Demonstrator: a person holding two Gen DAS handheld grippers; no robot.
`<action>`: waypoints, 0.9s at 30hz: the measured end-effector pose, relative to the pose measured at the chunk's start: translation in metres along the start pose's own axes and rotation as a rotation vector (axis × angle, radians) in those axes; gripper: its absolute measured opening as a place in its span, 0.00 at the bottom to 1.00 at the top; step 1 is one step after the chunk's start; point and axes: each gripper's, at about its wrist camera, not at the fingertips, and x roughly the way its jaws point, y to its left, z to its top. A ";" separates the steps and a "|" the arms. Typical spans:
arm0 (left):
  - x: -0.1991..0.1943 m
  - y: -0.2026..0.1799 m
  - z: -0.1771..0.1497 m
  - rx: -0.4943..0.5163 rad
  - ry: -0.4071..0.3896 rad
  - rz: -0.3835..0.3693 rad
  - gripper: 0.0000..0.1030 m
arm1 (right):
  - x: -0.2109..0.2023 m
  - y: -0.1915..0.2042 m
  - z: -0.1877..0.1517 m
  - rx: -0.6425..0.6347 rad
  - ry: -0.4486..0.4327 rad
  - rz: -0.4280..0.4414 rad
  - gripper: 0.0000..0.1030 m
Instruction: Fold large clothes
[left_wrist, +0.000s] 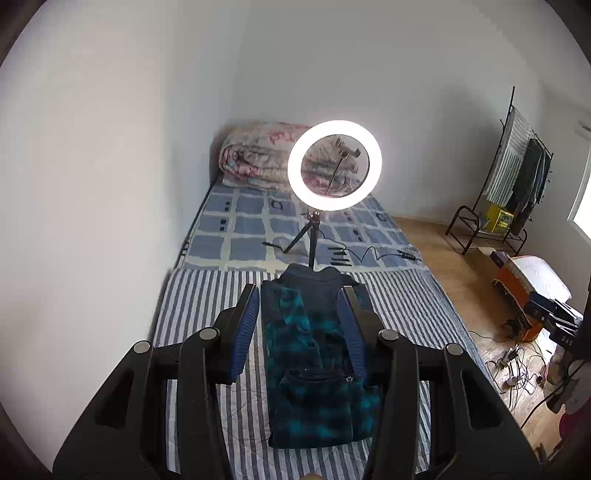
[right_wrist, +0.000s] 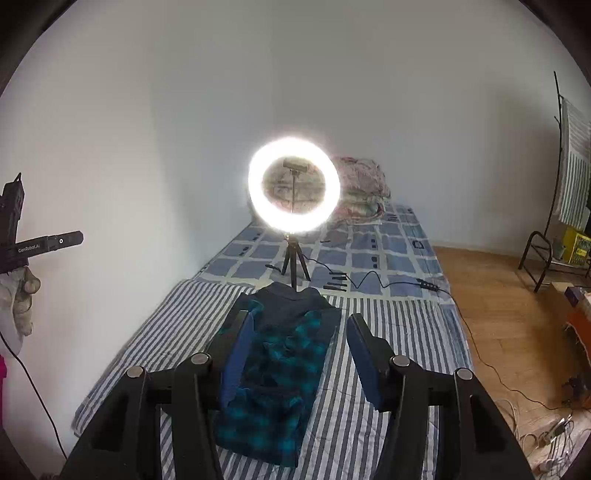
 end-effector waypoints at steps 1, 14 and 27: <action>0.022 0.006 -0.002 -0.018 0.025 -0.002 0.45 | 0.010 -0.004 -0.003 0.007 0.012 0.004 0.53; 0.313 0.080 -0.038 -0.153 0.296 -0.039 0.45 | 0.263 -0.099 -0.018 0.076 0.180 0.088 0.53; 0.487 0.114 -0.068 -0.242 0.459 -0.071 0.45 | 0.424 -0.117 -0.050 0.081 0.308 0.164 0.56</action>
